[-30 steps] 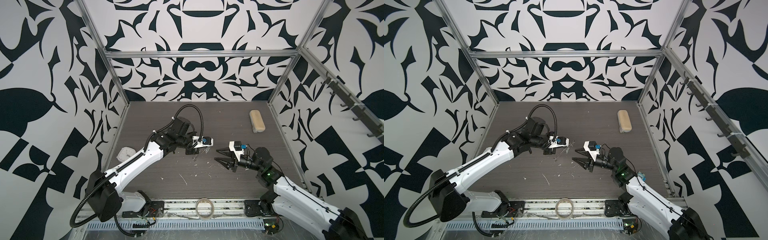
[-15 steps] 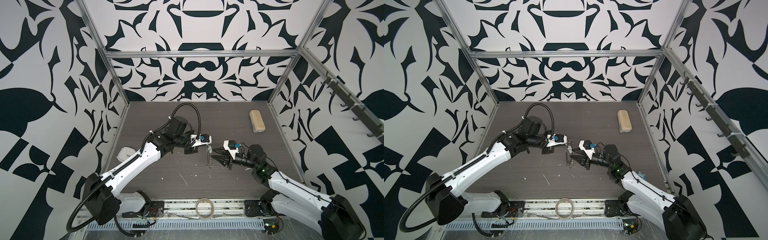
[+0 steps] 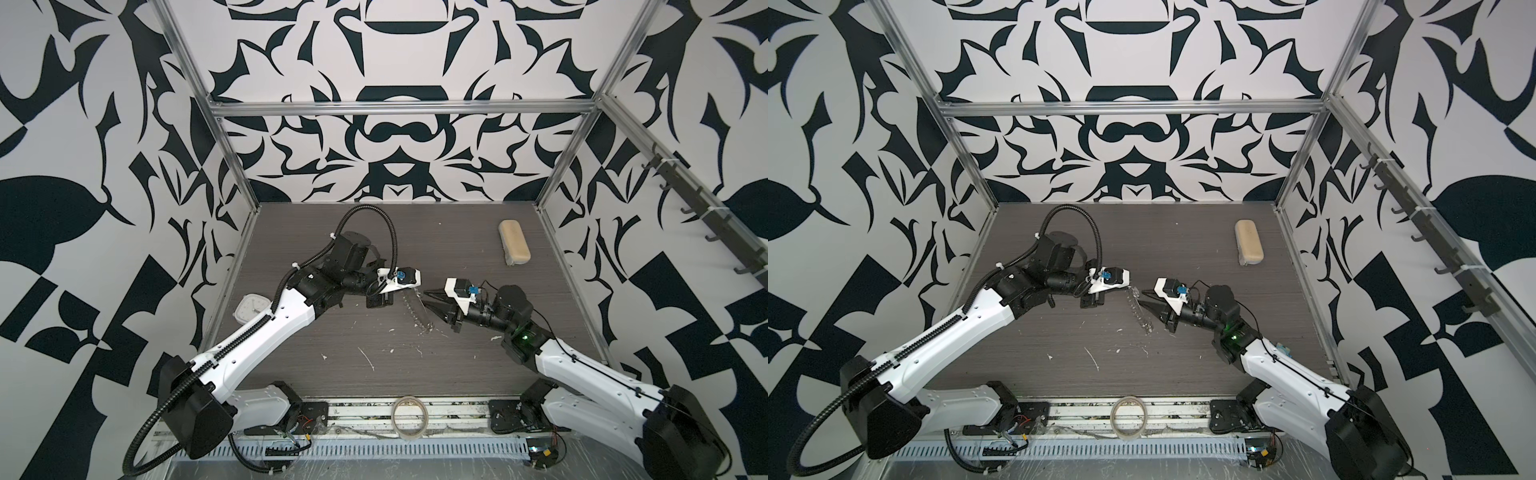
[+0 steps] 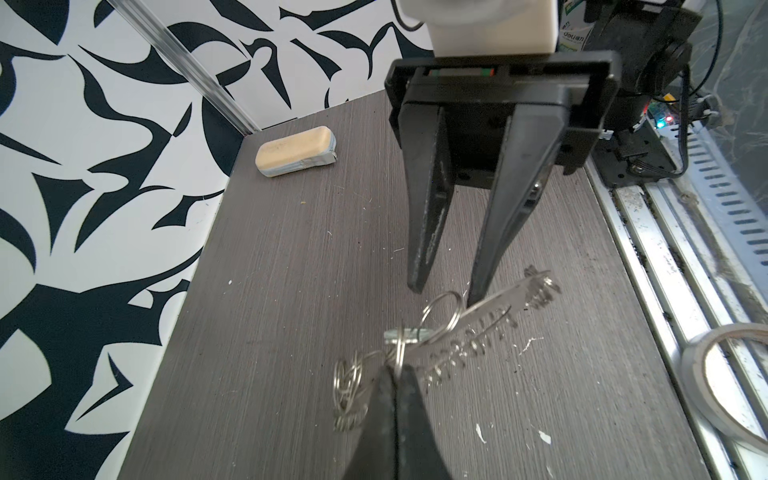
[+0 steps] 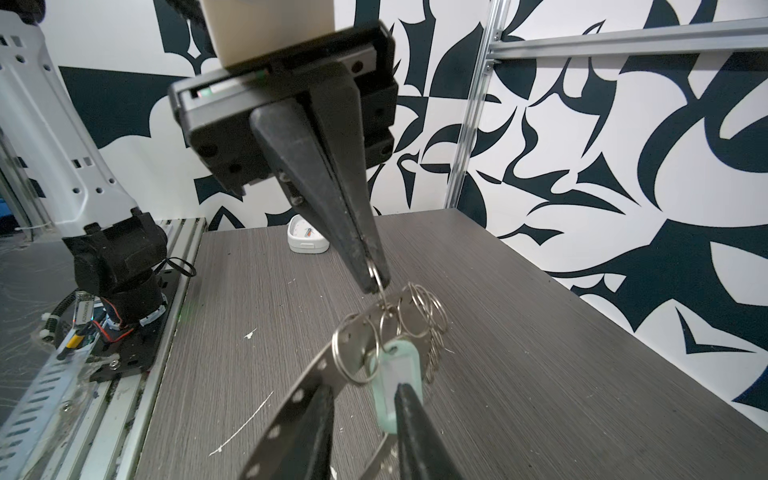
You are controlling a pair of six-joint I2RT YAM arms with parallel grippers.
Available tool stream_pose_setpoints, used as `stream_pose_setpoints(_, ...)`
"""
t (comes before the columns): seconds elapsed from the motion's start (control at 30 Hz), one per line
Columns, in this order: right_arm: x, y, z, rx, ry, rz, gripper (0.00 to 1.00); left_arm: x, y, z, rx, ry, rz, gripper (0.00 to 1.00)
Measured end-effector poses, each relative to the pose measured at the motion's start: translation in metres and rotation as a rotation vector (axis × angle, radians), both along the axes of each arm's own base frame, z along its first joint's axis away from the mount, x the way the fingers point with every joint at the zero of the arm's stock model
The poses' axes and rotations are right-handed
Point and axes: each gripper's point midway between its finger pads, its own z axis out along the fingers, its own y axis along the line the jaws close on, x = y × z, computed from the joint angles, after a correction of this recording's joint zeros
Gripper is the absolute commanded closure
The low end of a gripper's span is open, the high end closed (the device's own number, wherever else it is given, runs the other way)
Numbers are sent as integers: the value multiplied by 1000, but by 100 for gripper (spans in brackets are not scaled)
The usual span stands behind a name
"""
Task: Remove the keys from the keyring
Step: 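Grasp the split ring holding the green-tagged key with the right gripper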
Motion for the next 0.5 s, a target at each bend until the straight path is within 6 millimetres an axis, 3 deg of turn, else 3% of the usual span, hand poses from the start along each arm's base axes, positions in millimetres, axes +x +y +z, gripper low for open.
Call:
stream_pose_setpoints(0.1,2,0,1,1,-11,-11,69,-1,0,2,-5,-3,-2,100)
stream_pose_setpoints(0.2,3,-1,4,7,-20,-19,59,-2,1,4,-8,-7,-2,100)
stream_pose_setpoints(0.27,3,-2,5,8,-26,-25,57,-2,1,4,-9,-7,-2,100)
stream_pose_setpoints(0.5,3,-8,23,39,-84,-78,68,-2,1,4,-9,-8,-2,100)
